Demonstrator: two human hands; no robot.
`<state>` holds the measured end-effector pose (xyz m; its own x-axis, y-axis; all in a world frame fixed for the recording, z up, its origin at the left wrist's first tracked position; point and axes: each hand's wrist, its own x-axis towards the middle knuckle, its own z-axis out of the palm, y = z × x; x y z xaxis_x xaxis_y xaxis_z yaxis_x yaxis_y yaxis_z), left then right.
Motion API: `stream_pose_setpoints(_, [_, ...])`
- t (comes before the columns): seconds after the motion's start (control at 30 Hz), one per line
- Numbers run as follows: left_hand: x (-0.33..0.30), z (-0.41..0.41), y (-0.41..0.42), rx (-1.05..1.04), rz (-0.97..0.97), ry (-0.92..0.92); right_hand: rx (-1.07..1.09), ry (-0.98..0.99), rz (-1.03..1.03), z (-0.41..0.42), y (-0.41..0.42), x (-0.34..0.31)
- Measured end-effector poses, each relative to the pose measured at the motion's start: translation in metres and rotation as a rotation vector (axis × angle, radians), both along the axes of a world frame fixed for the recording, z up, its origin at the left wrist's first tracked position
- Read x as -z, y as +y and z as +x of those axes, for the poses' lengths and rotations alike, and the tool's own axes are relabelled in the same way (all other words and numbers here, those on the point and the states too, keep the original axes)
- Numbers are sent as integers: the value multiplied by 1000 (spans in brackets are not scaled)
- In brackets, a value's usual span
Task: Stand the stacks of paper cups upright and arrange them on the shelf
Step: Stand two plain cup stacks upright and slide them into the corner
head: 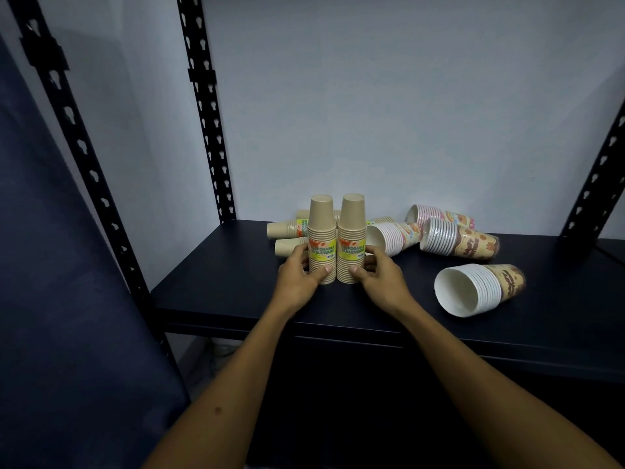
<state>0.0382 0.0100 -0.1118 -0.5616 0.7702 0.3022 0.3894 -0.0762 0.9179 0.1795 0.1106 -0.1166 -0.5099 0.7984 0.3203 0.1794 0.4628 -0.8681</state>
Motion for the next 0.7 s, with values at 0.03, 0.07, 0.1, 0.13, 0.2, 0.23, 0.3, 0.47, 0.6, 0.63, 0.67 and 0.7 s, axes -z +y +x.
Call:
stream_pose_setpoints(0.03, [0, 0, 0, 0, -1, 0, -6, -5, 4, 0, 0, 0])
stream_pose_setpoints(0.07, [-1, 0, 0, 2, -2, 0, -14, -8, 7, 0, 0, 0])
stream_pose_setpoints(0.1, [-1, 0, 0, 2, -4, -1, -19, -15, 17, 0, -2, -1])
stream_pose_setpoints(0.13, [-1, 0, 0, 3, -5, -2, -18, -16, 27, 0, -1, -1])
stream_pose_setpoints(0.2, [-1, 1, -1, 4, -2, -3, -2, -19, 45, -1, -1, -2])
stream_pose_setpoints(0.23, [-1, 1, -2, 5, -1, -4, 7, -29, 49, -1, -2, -2])
stream_pose_setpoints(0.3, [-1, 1, -3, 6, -5, -6, 16, -42, 48, 0, -3, -3])
stream_pose_setpoints(0.47, [-2, 2, -3, -4, -8, -2, -8, -40, 53, 0, -3, -3])
stream_pose_setpoints(0.6, [-3, 3, -5, -15, -13, 6, 16, -37, 31, 0, -1, -1])
stream_pose_setpoints(0.63, [-3, 3, -6, -16, -11, 11, 17, -41, 34, 1, -1, -1])
stream_pose_setpoints(0.67, [-3, 4, -7, -20, -11, 20, 18, -44, 38, 1, -2, -1])
stream_pose_setpoints(0.7, [-4, 5, -8, -25, -10, 28, 19, -50, 56, 1, -3, -2])
